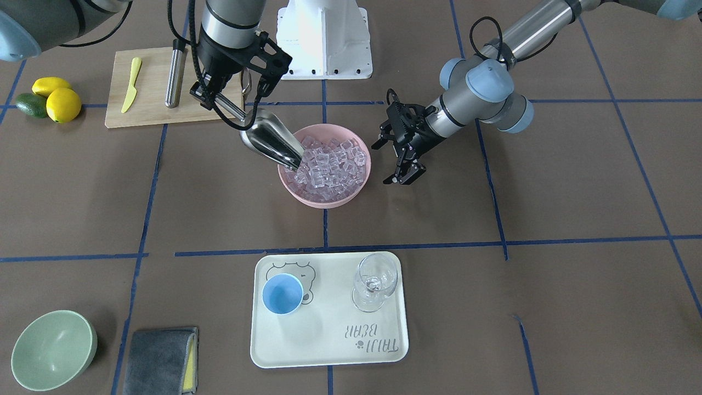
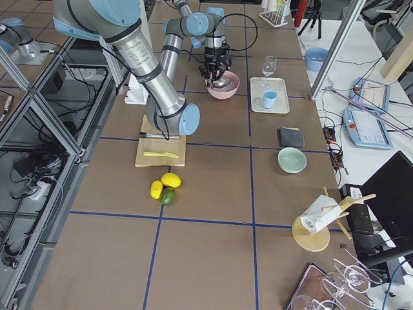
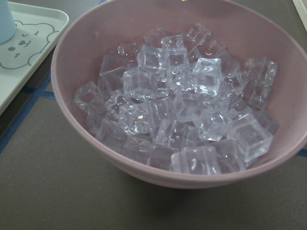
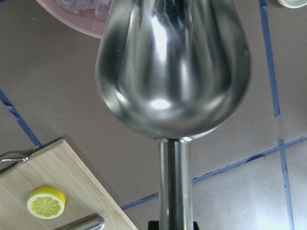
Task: Put ice in cup with scoop
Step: 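Dip the scoop into the ice cubes with the right gripper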
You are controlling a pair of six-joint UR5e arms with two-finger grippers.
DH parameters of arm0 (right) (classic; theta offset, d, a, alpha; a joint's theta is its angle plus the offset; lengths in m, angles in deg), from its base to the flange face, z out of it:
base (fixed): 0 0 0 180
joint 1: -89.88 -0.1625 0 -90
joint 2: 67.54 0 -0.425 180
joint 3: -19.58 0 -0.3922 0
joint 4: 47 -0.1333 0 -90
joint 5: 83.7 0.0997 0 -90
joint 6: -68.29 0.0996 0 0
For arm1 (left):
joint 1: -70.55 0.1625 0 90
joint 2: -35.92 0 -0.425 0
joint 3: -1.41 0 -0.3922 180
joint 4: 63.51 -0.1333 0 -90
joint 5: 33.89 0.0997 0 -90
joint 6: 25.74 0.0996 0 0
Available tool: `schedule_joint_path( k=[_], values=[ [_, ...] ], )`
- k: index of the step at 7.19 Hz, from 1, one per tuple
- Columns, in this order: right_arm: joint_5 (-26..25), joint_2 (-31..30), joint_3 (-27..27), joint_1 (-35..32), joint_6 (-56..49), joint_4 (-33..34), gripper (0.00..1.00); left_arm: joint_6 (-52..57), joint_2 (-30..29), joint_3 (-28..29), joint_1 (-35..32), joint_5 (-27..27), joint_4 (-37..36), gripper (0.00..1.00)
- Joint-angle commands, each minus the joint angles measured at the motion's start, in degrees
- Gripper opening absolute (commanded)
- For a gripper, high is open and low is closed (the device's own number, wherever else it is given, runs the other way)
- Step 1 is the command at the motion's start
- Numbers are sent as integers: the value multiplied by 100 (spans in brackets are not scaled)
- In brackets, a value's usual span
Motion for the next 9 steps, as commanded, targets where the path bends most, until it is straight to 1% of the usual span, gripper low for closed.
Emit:
schedule_joint_path(
  k=[1,2,3,5,9],
  values=[
    [-192,536,421,82,-233,576,0,-3,-2,18,2,1,7,100],
    [-288,572,474,152,-243,683,0,-3,-2,18,11,1,7,100],
    [-350,686,718,231,-243,719,0,-3,-11,18,11,1,15,100],
    [-473,713,992,433,-243,737,0,-3,-2,18,2,1,16,100],
    [-448,757,1222,583,-243,658,0,-3,-11,18,2,10,16,100]
  ],
)
